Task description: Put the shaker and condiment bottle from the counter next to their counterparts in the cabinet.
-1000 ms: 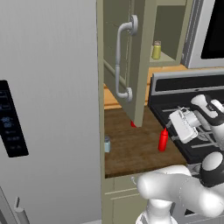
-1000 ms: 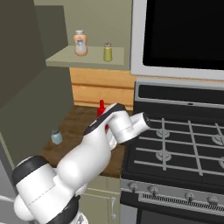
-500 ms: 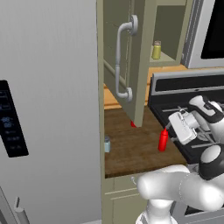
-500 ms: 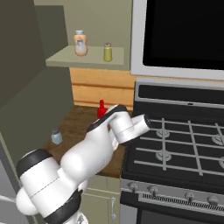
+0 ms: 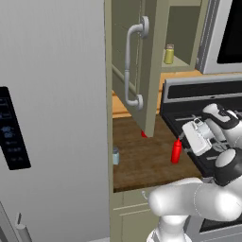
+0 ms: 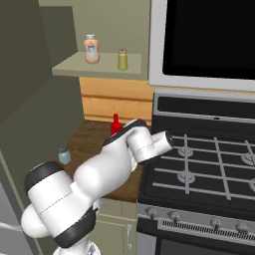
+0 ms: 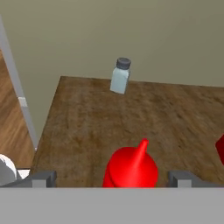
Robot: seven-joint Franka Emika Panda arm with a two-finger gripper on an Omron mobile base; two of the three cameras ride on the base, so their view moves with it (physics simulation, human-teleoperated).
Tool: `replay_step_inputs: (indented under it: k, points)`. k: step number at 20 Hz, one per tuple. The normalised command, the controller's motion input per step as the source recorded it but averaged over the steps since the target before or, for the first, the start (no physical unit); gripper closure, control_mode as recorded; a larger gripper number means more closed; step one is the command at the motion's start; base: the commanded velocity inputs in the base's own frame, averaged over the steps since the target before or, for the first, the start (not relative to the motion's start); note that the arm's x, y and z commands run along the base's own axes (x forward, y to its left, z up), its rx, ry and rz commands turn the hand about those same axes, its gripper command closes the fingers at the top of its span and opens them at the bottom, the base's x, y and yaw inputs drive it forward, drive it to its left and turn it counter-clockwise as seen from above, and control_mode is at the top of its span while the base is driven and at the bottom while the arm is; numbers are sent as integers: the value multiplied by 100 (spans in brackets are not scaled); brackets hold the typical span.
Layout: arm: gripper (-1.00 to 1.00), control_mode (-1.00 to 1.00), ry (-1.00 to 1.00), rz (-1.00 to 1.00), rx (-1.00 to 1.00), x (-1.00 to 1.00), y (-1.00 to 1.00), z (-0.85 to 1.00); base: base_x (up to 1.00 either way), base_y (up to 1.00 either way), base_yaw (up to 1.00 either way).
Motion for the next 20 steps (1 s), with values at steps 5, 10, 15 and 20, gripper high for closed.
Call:
replay_step_inputs:
  k: [5, 10, 15, 20]
  points:
    - [-100, -100, 0, 0, 0, 12, -11, -2, 0, 0, 0]
    - [-100, -100, 0, 0, 0, 16, 0, -8, 0, 0, 0]
    - [-100, -100, 0, 0, 0, 0, 0, -9, 0, 0, 0]
    - [-100, -100, 0, 0, 0, 0, 0, -8, 0, 0, 0]
